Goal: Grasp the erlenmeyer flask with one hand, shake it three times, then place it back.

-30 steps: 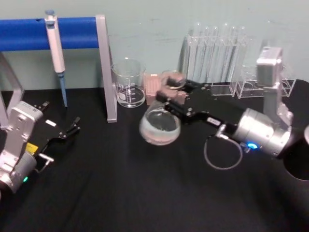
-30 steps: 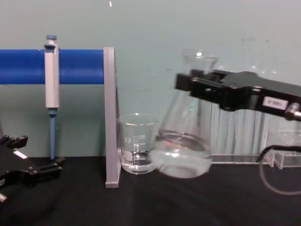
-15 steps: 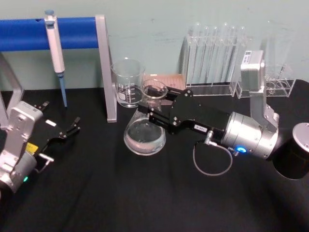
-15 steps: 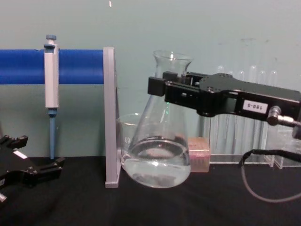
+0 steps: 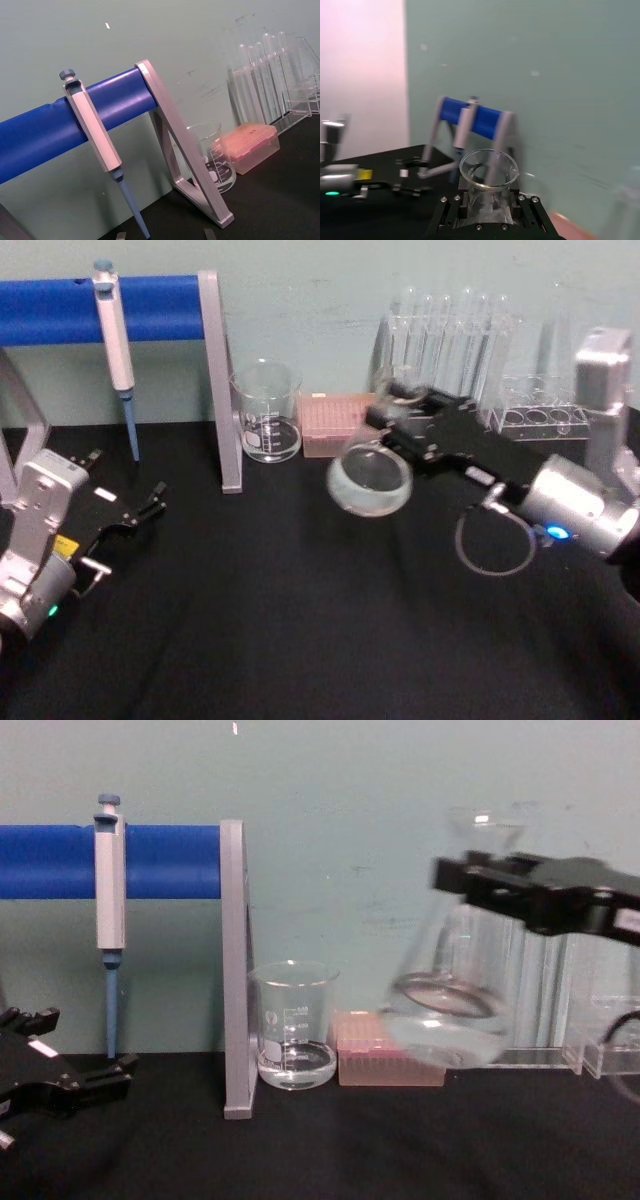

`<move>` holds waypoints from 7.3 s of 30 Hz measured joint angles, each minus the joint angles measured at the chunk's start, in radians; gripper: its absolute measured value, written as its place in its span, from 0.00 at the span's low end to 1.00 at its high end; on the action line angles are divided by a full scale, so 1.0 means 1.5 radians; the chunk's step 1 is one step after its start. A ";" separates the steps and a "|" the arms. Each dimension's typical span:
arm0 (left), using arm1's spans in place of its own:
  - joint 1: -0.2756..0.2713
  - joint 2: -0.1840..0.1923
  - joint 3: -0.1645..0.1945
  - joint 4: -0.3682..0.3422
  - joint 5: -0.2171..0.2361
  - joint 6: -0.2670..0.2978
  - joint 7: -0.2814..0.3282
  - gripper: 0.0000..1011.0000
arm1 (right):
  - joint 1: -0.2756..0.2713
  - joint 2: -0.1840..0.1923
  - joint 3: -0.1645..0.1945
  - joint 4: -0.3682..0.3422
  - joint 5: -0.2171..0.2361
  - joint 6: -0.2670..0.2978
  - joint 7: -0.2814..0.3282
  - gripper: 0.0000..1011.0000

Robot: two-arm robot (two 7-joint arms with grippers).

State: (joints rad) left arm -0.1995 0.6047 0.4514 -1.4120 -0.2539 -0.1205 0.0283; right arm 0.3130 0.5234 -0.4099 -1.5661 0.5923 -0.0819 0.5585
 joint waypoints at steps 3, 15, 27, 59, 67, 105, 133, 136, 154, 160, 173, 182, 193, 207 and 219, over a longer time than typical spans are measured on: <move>0.000 0.000 0.000 0.000 0.000 0.000 0.000 0.99 | -0.019 0.011 0.028 -0.006 0.001 -0.002 -0.024 0.45; 0.000 0.000 0.000 0.000 0.000 0.000 0.000 0.99 | -0.076 0.027 0.110 -0.023 -0.003 -0.003 -0.086 0.45; 0.000 0.000 0.000 0.000 0.000 0.000 0.000 0.99 | -0.061 0.002 0.102 -0.012 -0.012 0.007 -0.054 0.44; 0.000 0.000 0.000 0.000 0.000 0.000 0.000 0.99 | 0.041 -0.032 -0.053 0.027 -0.002 0.023 0.066 0.45; 0.000 0.000 0.000 0.000 0.000 0.000 0.000 0.99 | 0.046 -0.030 -0.059 0.028 0.003 0.022 0.066 0.45; 0.000 0.000 0.000 0.000 0.000 0.000 0.000 0.99 | 0.057 -0.024 -0.089 0.078 -0.003 0.017 0.090 0.45; 0.000 0.000 0.000 0.000 0.000 0.000 0.000 0.99 | 0.078 -0.044 -0.117 0.192 -0.026 0.019 0.118 0.45; 0.000 0.000 0.000 0.000 0.000 0.000 0.000 0.99 | 0.080 -0.046 -0.118 0.199 -0.028 0.018 0.121 0.45; 0.000 0.000 0.000 0.000 0.000 0.000 0.000 0.99 | 0.083 -0.053 -0.124 0.213 -0.040 0.025 0.125 0.45; 0.000 0.000 0.000 0.000 0.000 0.000 0.000 0.99 | 0.083 -0.053 -0.125 0.212 -0.043 0.028 0.124 0.45; 0.000 0.000 0.000 0.000 0.000 0.000 0.000 0.99 | 0.080 -0.053 -0.125 0.210 -0.044 0.030 0.121 0.45; 0.000 0.000 0.000 0.000 0.000 0.000 0.000 0.99 | 0.081 -0.053 -0.126 0.210 -0.045 0.038 0.121 0.45; 0.000 0.000 0.000 0.000 0.000 0.000 0.000 0.99 | 0.081 -0.053 -0.126 0.210 -0.045 0.038 0.121 0.45; 0.000 0.000 0.000 0.000 0.000 0.000 0.000 0.99 | 0.080 -0.053 -0.126 0.210 -0.046 0.038 0.121 0.45; 0.000 0.000 0.000 0.000 0.000 0.000 0.000 0.99 | 0.080 -0.053 -0.128 0.211 -0.048 0.040 0.121 0.79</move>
State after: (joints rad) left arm -0.1995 0.6047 0.4514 -1.4119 -0.2539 -0.1205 0.0283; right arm 0.4326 0.4446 -0.6015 -1.2493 0.5205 -0.0221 0.7402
